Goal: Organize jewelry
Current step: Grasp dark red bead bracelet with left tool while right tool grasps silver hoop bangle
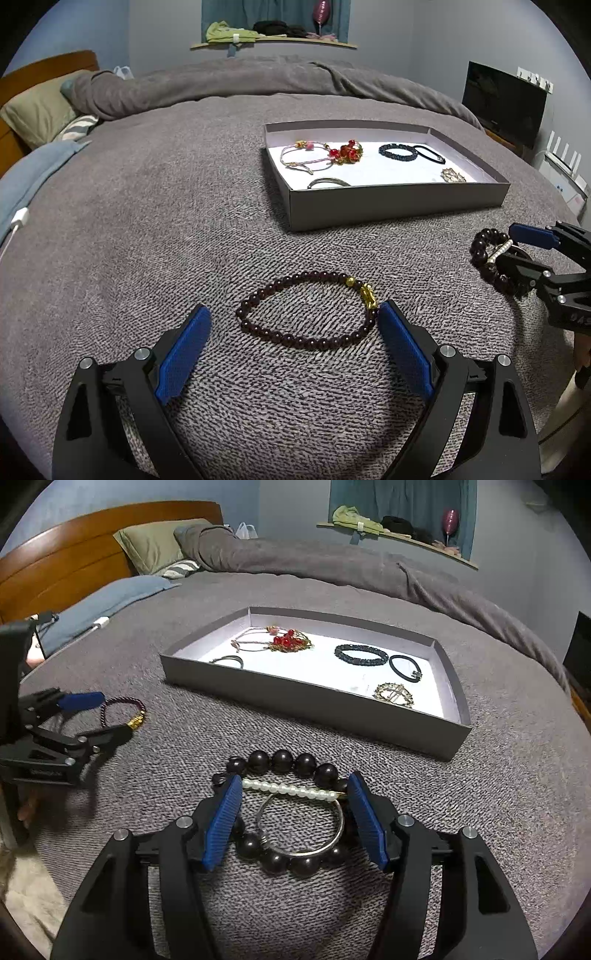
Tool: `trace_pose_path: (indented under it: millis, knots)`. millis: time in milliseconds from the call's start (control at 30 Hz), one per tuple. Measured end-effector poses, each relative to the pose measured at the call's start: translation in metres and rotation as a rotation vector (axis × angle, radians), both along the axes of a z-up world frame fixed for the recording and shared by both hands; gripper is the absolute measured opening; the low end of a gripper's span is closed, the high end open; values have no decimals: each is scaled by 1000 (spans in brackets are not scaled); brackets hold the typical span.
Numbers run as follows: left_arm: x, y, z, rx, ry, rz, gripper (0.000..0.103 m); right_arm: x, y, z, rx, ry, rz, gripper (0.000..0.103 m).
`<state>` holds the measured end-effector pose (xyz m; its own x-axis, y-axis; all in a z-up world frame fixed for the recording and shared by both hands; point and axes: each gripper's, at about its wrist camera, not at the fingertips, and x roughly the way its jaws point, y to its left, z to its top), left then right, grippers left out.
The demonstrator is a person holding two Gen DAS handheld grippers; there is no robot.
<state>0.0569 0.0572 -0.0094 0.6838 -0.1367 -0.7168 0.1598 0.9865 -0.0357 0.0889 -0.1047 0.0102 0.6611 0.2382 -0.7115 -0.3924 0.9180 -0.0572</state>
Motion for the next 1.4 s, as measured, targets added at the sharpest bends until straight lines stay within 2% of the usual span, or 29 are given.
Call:
trace_pose_path:
  millis: [100,167,233,333,433,467,633,700,733,800,833,900,933,967,1067,1133,1200,1267,1400]
  knots:
    - [0,0,0,-1,1,-1,92,3,1,-3,-31,-6,-8,58]
    - [0,0,0,-1,0,0,92,3,-1,-2,-34,-15,-15,45]
    - [0,0,0,-1,0,0,92,2,-5,0,-15,-14,-13,41]
    - [0,0,0,1,1,0,92,1,-11,5,0,-26,-17,29]
    - [0,0,0,0,2,-1,92,1,-15,6,-3,-20,-11,5]
    - [0,0,0,0,1,-1,92,1,-16,7,4,-16,-11,1]
    - [0,0,0,1,1,-1,91,-1,-25,13,35,-2,-3,1]
    - [1,0,-1,3,10,-4,90,-4,-32,15,52,8,-8,5]
    - [1,-1,-2,2,13,-7,86,-4,-34,15,60,18,-9,8]
    - [1,-1,-3,0,16,-13,76,-6,-38,14,62,27,-19,30]
    - [1,-2,-4,3,18,-12,71,-7,-38,14,61,26,-20,35]
    - [1,-2,-4,8,22,-14,64,-8,-39,13,51,31,-21,36]
    - [1,-3,-4,8,20,-14,57,-9,-39,12,52,35,-20,36]
    - [1,-3,-3,6,18,-16,45,-9,-39,12,57,39,-18,36]
    - [0,-3,-3,1,21,-26,26,-10,-40,14,57,33,-25,36]
    - [0,-4,-3,3,21,-34,23,-10,-41,15,53,21,-36,41]
    - [-1,-5,-3,7,19,-37,22,-10,-43,16,47,9,-44,59]
    - [-1,-6,-3,10,21,-38,22,-8,-43,13,47,15,-45,64]
    - [-1,-7,-4,12,21,-38,22,3,-48,5,91,62,-60,64]
